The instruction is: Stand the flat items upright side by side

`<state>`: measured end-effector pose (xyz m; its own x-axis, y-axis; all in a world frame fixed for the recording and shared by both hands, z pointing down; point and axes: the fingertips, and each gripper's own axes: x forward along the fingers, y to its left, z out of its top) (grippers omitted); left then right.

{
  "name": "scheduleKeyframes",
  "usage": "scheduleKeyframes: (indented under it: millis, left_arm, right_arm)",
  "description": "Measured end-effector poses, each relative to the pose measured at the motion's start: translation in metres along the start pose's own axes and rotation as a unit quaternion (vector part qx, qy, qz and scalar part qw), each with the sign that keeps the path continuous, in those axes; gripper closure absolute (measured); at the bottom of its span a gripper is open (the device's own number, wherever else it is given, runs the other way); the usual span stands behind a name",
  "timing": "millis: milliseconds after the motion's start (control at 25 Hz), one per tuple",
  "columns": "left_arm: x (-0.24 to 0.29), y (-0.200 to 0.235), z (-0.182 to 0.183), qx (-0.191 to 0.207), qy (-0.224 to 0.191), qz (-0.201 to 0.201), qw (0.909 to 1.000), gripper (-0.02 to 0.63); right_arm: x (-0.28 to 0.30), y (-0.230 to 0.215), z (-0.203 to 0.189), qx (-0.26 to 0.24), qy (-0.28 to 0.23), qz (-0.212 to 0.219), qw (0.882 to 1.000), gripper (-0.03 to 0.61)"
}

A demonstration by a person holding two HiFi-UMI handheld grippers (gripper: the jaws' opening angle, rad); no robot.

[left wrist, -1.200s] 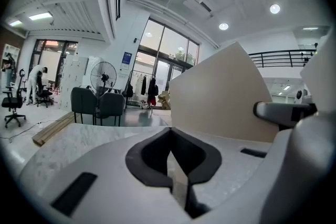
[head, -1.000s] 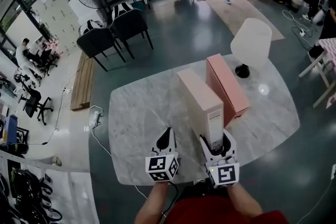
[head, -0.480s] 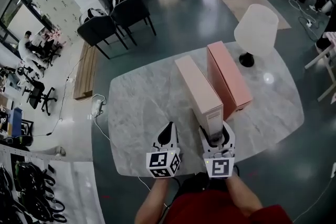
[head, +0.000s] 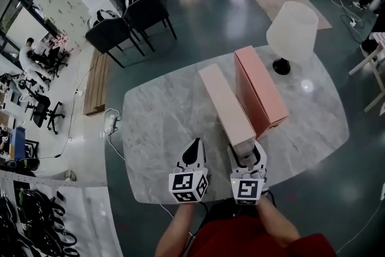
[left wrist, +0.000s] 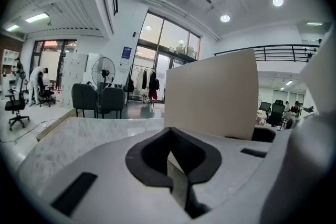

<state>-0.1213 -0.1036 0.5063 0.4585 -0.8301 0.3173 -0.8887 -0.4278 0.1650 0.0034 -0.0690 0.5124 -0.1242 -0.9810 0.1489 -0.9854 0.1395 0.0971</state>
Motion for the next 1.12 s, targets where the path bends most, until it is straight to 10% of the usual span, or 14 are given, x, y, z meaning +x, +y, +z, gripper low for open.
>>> scheduleKeyframes:
  millis: [1120]
  left_arm:
    - [0.021,0.025,-0.015,-0.01,0.022,-0.015,0.9996,0.611]
  right_arm:
    - [0.044,-0.012,-0.035,0.029,0.072,-0.045,0.996,0.305]
